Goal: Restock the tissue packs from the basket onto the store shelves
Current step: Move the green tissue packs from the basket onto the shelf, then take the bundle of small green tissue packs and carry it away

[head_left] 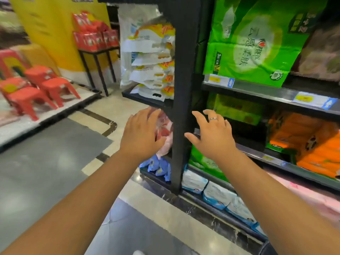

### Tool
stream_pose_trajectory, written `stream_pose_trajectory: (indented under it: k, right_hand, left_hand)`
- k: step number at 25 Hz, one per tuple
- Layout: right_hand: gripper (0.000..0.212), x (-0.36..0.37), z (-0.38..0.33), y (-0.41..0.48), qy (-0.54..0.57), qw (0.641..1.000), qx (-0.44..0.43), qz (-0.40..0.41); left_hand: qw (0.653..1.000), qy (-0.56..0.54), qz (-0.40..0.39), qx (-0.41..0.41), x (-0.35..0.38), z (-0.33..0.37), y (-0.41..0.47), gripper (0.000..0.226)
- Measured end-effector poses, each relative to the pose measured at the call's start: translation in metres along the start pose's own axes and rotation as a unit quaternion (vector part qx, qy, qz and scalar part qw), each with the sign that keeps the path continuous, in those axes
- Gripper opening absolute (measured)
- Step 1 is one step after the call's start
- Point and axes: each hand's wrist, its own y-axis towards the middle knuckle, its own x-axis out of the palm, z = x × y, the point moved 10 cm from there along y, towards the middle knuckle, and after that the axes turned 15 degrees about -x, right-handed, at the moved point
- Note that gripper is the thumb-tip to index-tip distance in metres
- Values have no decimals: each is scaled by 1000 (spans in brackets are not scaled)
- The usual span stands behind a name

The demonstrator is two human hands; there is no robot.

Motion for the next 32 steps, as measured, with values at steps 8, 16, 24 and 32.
stream_pose_trajectory:
  k: [8,16,24,32]
  right_hand:
    - [68,41,-236,90,47,979,-195,-25]
    - [67,97,-473,159,114,944,-303,-59]
    - [68,158,-673,228,154,897,-401,-108]
    - [68,238,-862,359,160,839,-497,-150]
  left_hand:
    - [984,28,24,-175,-85,-232,-56,80]
    - [949,58,30,-307,-144,-469,-117,68]
    - [909,106,37,-402,-174,-653,-131,72]
    - [860,141,57,-488,-185,-838,-67,76]
